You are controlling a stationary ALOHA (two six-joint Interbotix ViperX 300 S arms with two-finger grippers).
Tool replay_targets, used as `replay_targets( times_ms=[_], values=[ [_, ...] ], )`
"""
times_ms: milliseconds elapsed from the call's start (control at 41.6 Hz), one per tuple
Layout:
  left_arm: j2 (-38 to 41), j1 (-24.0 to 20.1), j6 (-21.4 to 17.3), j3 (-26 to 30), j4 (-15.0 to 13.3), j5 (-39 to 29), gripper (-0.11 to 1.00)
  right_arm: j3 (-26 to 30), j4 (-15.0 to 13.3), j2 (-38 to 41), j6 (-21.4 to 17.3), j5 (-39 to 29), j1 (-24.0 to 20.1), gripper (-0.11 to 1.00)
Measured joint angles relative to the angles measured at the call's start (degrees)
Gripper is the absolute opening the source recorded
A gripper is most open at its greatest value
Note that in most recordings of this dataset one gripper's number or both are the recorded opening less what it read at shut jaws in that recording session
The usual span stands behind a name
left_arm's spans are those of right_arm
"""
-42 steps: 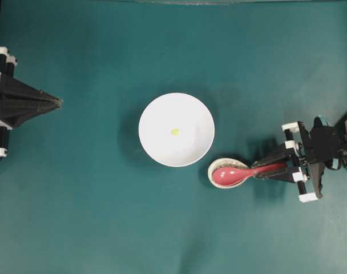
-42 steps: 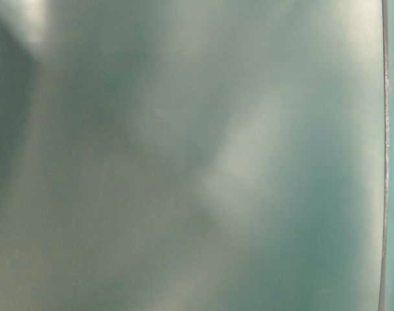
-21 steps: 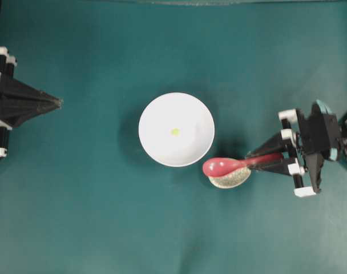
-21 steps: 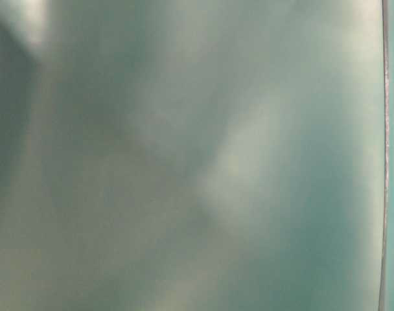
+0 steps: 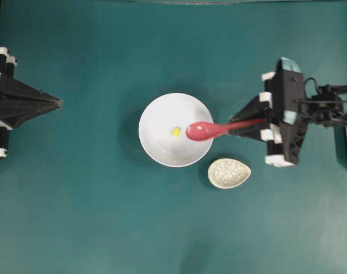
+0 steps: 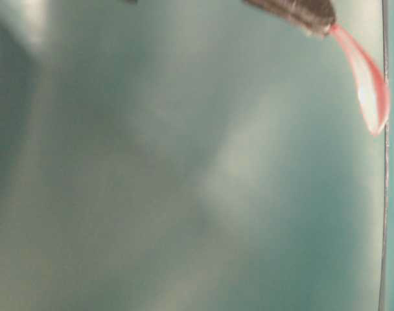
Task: Scoop the yellow hexagonal prism block from the bowl with a spoon using the right arm.
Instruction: 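Lift the red spoon and carry it over the white bowl, then lower the spoon into the bowl and push it under the yellow block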
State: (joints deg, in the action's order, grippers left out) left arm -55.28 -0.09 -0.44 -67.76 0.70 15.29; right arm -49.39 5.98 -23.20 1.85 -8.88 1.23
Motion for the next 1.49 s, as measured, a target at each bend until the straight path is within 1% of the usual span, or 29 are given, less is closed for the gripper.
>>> replay_targets(
  times_ms=[168,361,481,625,770,1010,1491],
  values=[
    [0.2,0.0,0.0,0.0,0.1,0.0,0.0,6.5,0.0,4.8,-0.2,-9.2,2.1,0.22],
    [0.4,0.0,0.0,0.0,0.1,0.0,0.0,13.4,0.0,10.5,-0.3,-19.3,3.2,0.22],
    [0.4,0.0,0.0,0.0,0.0,0.0,0.0,16.9,0.0,13.7,-0.4,-24.8,3.3,0.22],
    [0.4,0.0,0.0,0.0,0.1,0.0,0.0,20.0,0.0,16.5,-0.4,-28.6,3.3,0.22],
    [0.4,0.0,0.0,0.0,0.0,0.0,0.0,21.4,0.0,18.1,-0.5,-29.5,3.3,0.22],
    [0.3,0.0,0.0,0.0,0.1,0.0,0.0,21.4,0.1,20.5,-1.4,-29.5,3.3,0.22],
    [0.4,0.0,0.0,0.0,0.1,0.0,0.0,21.4,0.3,23.7,-1.4,-25.3,3.3,0.22]
  ],
)
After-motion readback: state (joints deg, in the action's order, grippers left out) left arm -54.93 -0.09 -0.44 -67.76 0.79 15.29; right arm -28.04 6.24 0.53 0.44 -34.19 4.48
